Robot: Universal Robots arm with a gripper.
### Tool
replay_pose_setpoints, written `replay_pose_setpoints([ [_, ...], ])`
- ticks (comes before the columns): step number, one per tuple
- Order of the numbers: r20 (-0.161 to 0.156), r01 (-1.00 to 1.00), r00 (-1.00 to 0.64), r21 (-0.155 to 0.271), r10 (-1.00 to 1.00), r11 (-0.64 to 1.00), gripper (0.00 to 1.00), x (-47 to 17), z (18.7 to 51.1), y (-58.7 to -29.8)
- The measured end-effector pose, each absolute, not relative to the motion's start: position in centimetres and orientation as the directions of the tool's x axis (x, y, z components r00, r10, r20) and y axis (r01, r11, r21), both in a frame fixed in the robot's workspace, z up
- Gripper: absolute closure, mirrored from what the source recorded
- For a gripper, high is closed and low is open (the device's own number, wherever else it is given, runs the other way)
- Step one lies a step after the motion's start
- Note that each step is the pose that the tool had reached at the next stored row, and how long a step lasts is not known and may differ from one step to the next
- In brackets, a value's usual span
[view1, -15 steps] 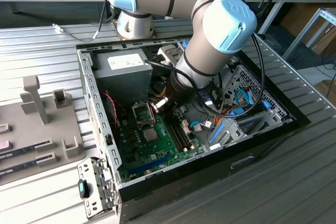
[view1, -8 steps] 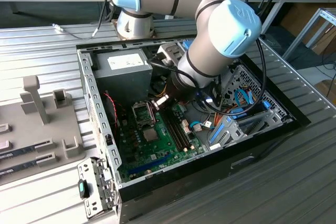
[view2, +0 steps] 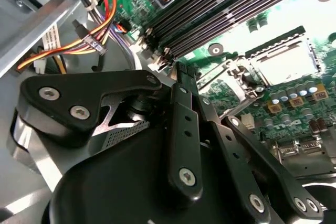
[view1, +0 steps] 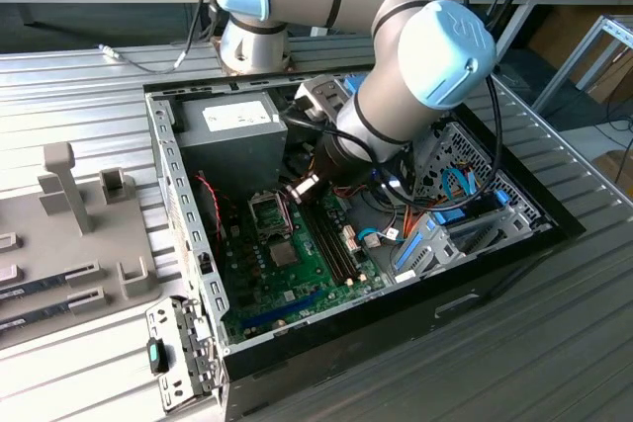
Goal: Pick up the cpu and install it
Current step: 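Close the cpu cover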
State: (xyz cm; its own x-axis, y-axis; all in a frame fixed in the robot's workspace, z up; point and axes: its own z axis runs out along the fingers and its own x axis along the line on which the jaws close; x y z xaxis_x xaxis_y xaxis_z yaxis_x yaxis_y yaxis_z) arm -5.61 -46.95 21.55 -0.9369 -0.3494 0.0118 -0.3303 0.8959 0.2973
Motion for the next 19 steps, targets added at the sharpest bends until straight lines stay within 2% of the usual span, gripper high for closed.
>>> replay_pose_setpoints([
  [13, 0.012, -0.39, -0.911, 0.297, -0.412, 0.872, 0.89, -5.6, 21.1, -44.0],
  [19, 0.012, -0.46, -0.875, 0.297, -0.485, 0.837, 0.89, -5.6, 20.9, -43.8],
])
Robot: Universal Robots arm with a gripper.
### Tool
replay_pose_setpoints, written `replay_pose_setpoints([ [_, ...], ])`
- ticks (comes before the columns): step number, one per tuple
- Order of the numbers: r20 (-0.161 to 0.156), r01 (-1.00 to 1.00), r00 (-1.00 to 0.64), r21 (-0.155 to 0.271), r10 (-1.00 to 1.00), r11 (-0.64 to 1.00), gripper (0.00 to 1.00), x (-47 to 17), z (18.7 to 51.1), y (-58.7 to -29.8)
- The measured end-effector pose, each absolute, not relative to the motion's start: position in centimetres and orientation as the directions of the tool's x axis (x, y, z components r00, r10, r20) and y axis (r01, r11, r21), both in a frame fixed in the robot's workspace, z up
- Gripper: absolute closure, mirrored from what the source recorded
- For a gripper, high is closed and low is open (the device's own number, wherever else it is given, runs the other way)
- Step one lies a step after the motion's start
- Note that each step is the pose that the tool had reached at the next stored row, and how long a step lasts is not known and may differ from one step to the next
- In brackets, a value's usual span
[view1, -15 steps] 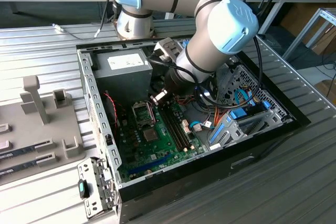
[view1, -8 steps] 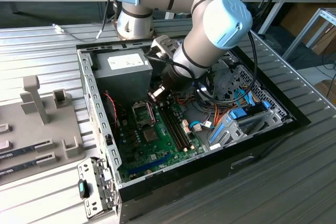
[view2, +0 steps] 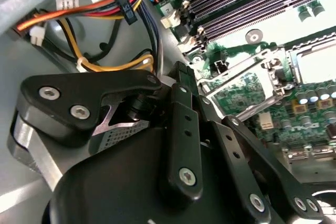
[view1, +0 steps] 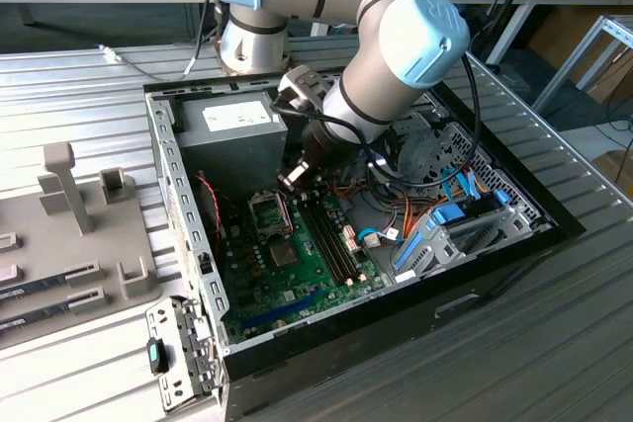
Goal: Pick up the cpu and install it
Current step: 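Close the cpu cover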
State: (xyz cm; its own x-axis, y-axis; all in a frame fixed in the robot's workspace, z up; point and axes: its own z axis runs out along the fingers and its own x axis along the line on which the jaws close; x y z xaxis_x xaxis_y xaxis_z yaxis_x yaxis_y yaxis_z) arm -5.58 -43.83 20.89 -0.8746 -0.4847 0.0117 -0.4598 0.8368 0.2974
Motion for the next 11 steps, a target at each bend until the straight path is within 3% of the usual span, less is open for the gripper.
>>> replay_pose_setpoints([
  [11, 0.008, -0.477, -0.864, 0.303, -0.503, 0.825, 0.89, -5.68, 20.29, -43.83],
])
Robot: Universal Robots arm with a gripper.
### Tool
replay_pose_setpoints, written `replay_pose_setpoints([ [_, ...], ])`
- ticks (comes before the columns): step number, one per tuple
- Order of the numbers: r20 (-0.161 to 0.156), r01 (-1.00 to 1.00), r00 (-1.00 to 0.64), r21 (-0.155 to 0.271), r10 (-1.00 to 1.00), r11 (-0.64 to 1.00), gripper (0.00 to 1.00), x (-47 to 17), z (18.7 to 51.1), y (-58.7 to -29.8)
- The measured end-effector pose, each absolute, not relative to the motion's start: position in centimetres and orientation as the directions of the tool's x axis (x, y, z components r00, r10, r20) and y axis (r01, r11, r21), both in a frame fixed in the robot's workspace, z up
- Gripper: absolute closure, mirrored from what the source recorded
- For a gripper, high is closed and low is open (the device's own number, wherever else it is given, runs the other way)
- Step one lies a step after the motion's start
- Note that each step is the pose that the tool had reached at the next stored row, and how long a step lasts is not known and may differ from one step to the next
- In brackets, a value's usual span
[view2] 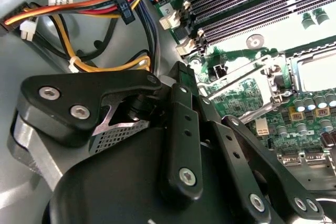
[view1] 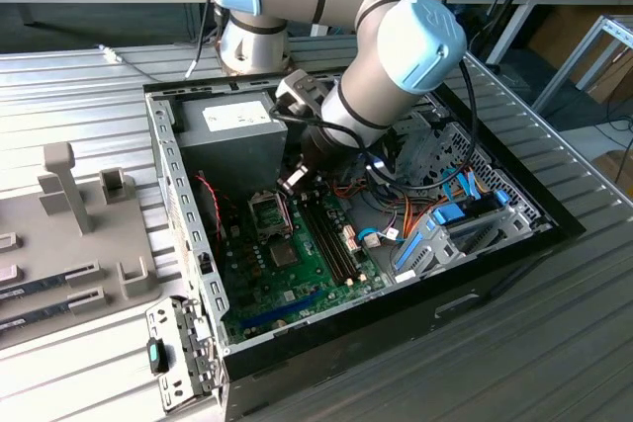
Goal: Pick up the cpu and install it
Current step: 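Close the cpu cover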
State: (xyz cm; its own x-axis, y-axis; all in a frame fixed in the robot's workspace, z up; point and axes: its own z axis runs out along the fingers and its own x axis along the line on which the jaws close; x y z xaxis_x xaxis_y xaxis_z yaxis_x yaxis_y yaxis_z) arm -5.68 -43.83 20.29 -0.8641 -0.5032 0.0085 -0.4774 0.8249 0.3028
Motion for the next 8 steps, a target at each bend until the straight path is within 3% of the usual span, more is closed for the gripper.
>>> replay_pose_setpoints([
  [8, 0.008, -0.482, -0.861, 0.303, -0.508, 0.822, 0.89, -5.83, 20.26, -44.27],
])
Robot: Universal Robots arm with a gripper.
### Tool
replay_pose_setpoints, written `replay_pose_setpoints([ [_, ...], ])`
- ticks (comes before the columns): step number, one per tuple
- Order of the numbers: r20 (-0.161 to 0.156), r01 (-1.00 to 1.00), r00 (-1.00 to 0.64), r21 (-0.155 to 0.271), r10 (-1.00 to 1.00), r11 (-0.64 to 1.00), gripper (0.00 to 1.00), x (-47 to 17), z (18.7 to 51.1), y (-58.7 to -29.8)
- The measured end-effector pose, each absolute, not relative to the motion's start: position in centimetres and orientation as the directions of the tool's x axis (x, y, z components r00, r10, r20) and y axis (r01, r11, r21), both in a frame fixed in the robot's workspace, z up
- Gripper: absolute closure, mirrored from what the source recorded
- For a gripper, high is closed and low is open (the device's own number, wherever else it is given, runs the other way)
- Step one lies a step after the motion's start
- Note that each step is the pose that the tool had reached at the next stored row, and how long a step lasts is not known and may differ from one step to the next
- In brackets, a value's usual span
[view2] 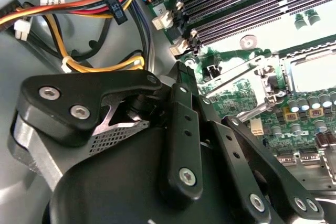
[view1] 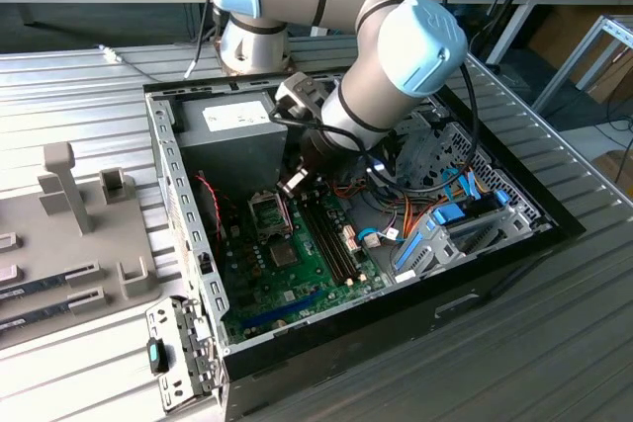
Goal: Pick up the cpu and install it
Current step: 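Close the cpu cover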
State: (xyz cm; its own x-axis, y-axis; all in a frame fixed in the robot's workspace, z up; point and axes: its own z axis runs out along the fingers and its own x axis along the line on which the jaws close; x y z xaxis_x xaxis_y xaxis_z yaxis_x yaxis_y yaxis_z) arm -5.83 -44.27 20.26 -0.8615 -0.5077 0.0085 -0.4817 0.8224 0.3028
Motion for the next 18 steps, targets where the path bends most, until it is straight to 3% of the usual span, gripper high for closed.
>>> replay_pose_setpoints([
  [18, -0.001, -0.483, -0.861, 0.313, -0.509, 0.818, 0.89, -6.2, 21.6, -44.5],
])
